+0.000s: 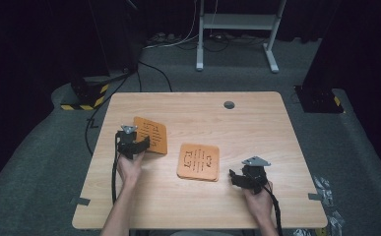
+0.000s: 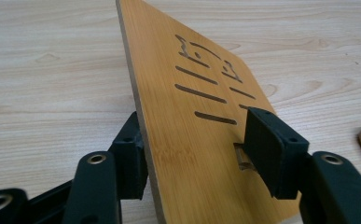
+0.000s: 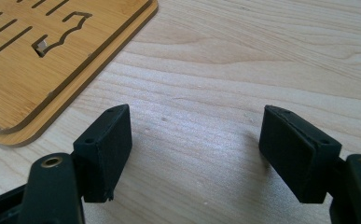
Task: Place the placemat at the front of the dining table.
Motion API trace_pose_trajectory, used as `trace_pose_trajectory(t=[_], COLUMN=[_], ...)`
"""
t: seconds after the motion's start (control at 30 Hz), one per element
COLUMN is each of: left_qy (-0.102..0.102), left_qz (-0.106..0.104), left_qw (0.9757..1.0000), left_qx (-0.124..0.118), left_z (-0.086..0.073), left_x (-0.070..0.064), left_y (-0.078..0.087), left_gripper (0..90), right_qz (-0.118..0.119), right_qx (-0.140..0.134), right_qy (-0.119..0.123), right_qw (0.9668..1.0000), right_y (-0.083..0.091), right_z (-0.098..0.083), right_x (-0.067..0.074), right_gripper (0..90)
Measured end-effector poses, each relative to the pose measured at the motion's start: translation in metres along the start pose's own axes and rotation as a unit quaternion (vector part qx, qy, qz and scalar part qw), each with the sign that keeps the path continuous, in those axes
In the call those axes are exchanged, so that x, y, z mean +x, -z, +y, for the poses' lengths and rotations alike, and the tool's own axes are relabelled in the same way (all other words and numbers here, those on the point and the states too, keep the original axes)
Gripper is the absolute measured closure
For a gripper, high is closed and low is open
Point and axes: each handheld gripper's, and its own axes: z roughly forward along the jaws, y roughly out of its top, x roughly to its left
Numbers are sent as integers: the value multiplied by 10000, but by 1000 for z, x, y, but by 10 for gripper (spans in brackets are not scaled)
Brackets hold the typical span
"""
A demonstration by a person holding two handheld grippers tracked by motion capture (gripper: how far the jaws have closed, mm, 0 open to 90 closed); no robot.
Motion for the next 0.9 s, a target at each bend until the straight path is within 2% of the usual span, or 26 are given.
trace_pose_trajectory(t=[0.03, 0.13, 0.23, 0.27, 0.3, 0.33, 0.4, 0.43, 0.53, 0.6, 0.73, 0.83, 0.9], left_qy=[42, -79, -110, -159, -120, -71, -142, -113, -94, -149, -134, -50, -51], left_qz=[-6, 122, 191, 219, 220, 182, 190, 194, 144, 126, 62, -121, -169], left_qw=[10000, 9999, 9996, 9995, 9995, 9997, 9997, 9997, 9998, 9998, 9998, 9996, 9994], left_qx=[0, 62, 153, 179, 203, 132, 60, 6, -82, -70, -117, -245, -283], left_z=[0, -1, -2, -2, -2, -3, -1, -1, 1, 1, 1, 3, 3], left_x=[0, 0, 1, 2, 3, 4, 4, 3, 3, 3, 3, 3, 1], left_y=[-1, -2, -2, -1, 0, 1, 3, 4, 7, 7, 11, 17, 20], left_gripper=[422, 391, 358, 356, 360, 362, 378, 384, 389, 386, 376, 382, 385], right_qz=[2, -37, 7, -23, -36, -39, -25, 7, -19, -31, -29, -28, -29], right_qx=[3, -55, 12, -34, -57, -57, -40, 15, -40, -56, -55, -54, -55], right_qy=[-1, -7, 1, -5, -5, 5, -5, 0, 26, 22, 23, 23, 21], right_qw=[10000, 10000, 10000, 10000, 10000, 10000, 10000, 10000, 10000, 10000, 10000, 10000, 10000], right_y=[0, -1, 0, -1, -1, -1, -1, 0, -1, -1, -1, -1, -1], right_z=[0, 0, 0, 0, 0, 0, 0, 0, 0, 0, 0, 0, 0], right_x=[0, 0, 0, 0, 0, 0, 0, 0, 0, 0, 0, 0, 0], right_gripper=[252, 253, 252, 252, 253, 253, 252, 252, 252, 252, 252, 252, 252])
